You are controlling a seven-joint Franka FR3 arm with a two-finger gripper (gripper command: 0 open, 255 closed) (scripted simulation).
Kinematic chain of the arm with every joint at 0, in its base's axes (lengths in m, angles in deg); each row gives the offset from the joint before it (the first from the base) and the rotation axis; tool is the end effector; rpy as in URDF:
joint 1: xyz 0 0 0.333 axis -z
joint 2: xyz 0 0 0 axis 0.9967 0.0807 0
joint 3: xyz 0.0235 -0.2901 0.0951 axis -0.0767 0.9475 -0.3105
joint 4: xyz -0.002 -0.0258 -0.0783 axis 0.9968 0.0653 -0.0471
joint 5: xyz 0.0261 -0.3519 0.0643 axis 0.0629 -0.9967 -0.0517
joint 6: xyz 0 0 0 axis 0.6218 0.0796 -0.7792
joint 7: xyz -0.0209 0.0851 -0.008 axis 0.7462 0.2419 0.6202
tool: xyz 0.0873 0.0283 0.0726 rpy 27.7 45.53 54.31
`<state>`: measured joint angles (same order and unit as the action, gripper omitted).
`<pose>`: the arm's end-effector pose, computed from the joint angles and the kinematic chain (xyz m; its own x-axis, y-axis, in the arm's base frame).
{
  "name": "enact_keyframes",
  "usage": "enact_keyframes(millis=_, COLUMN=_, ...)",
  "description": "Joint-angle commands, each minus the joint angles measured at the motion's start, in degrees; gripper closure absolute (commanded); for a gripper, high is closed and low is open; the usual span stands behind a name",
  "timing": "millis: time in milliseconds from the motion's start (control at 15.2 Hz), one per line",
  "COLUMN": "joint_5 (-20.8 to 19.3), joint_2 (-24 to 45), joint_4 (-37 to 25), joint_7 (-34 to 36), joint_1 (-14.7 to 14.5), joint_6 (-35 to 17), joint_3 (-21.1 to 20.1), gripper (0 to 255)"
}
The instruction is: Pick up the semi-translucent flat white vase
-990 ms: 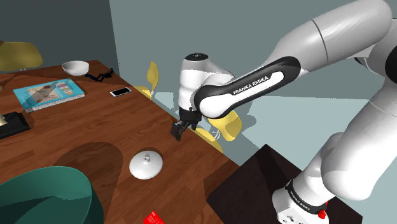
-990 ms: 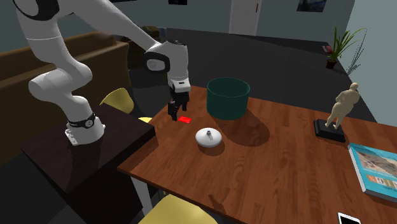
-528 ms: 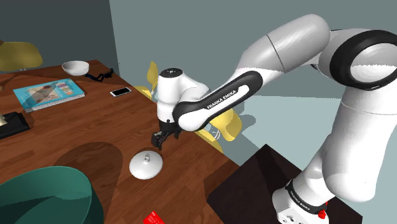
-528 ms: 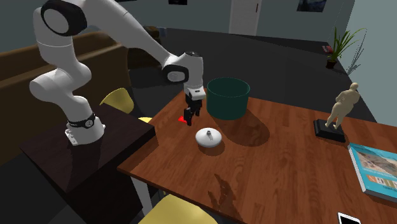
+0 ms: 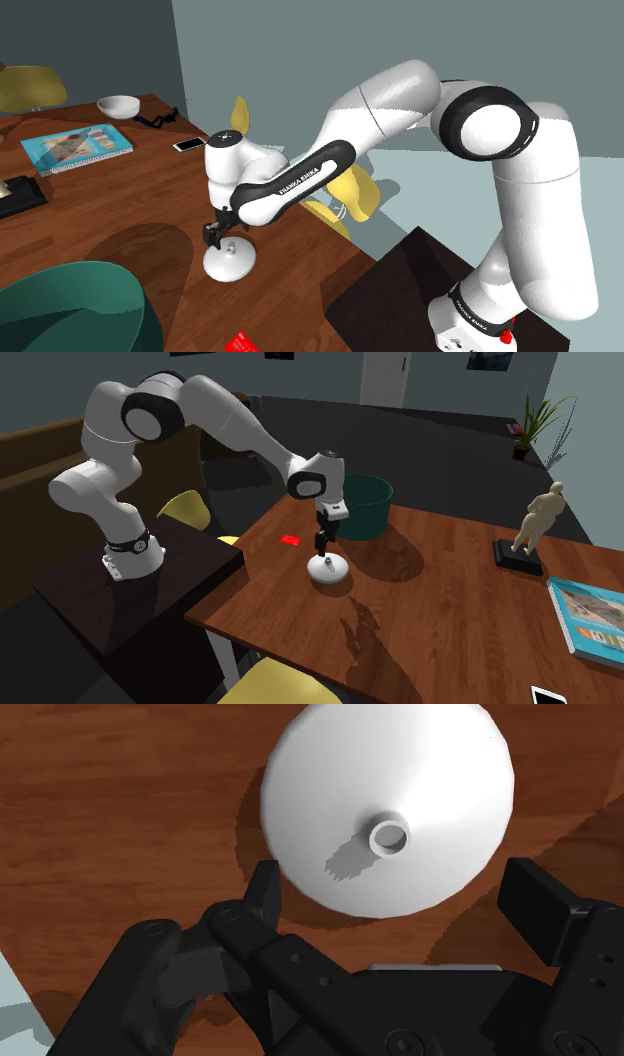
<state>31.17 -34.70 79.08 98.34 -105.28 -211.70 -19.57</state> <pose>0.5217 0.3600 0.2196 0.9938 0.1100 0.0168 0.1094 -0.9934 0.0353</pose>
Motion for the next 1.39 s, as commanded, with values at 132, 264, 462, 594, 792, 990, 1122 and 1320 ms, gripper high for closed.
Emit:
enact_keyframes(millis=132, joint_5=-0.9, joint_2=3.4, joint_4=-2.4, joint_7=0.9, joint_1=-1.2, joint_6=-1.0, joint_3=0.8, gripper=0)
enact_keyframes(millis=264, joint_5=-1.2, joint_2=4.5, joint_4=-2.7, joint_7=1.1, joint_1=-1.4, joint_6=-1.9, joint_3=1.1, gripper=0)
enact_keyframes(millis=462, joint_5=-1.7, joint_2=6.0, joint_4=-3.0, joint_7=1.4, joint_1=-1.7, joint_6=-3.1, joint_3=1.5, gripper=0)
enact_keyframes(millis=594, joint_5=-1.7, joint_2=6.1, joint_4=-3.2, joint_7=1.4, joint_1=-1.7, joint_6=-3.0, joint_3=1.5, gripper=255)
enact_keyframes(millis=792, joint_5=-1.7, joint_2=6.2, joint_4=-3.1, joint_7=1.4, joint_1=-1.7, joint_6=-3.1, joint_3=1.5, gripper=255)
enact_keyframes(millis=990, joint_5=-1.7, joint_2=6.2, joint_4=-3.1, joint_7=1.4, joint_1=-1.7, joint_6=-3.1, joint_3=1.5, gripper=255)
enact_keyframes(millis=1122, joint_5=-1.7, joint_2=6.2, joint_4=-3.2, joint_7=1.3, joint_1=-1.7, joint_6=-3.0, joint_3=1.5, gripper=255)
enact_keyframes(millis=1320, joint_5=-1.3, joint_2=4.9, joint_4=-2.7, joint_7=1.2, joint_1=-1.4, joint_6=-2.2, joint_3=1.2, gripper=255)
